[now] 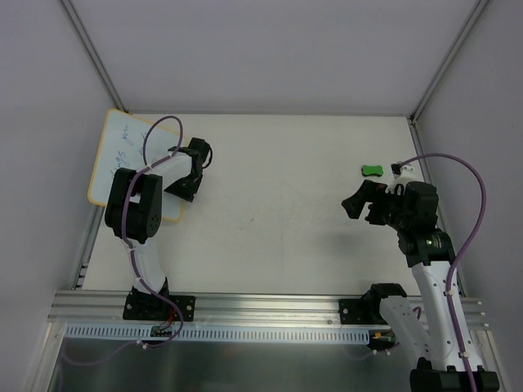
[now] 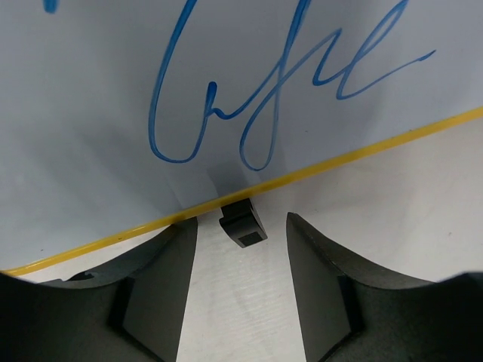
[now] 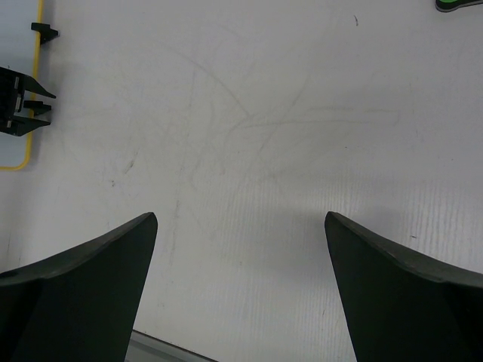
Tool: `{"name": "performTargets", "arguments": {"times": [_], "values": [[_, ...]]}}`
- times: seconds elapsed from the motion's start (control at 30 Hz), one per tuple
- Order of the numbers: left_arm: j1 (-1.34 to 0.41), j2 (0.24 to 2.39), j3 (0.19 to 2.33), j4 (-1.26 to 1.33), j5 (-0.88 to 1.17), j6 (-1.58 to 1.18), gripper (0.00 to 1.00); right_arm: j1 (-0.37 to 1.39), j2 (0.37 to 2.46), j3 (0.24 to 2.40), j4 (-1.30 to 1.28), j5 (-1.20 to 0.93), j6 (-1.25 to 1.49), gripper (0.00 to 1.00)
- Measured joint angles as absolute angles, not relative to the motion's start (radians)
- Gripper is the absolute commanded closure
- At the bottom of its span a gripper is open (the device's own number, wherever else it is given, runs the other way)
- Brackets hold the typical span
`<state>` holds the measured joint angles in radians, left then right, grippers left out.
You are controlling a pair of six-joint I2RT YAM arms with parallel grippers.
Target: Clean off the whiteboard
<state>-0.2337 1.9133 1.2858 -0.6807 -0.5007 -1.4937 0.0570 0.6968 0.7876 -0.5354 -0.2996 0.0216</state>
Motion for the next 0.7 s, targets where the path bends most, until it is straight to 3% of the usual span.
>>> {"name": "performTargets", "arguments": {"times": [0.43,0.6,0.7], "values": [[-0.227,1.928,1.297,-0.695,-0.503,-1.512,0.71,0.064,0.696,0.771,-0.535,-0.309,-0.010,0.01],[-0.227,1.929,1.298,-0.691,-0.501,-1.509,0.94,0.068,0.696,0.771,-0.535,-0.313,-0.012,0.01],[-0.227,1.929,1.298,-0.694,-0.498,-1.498,1.00,0.071,0.696,0.771,-0.536,-0.316,-0.013,0.01]]}}
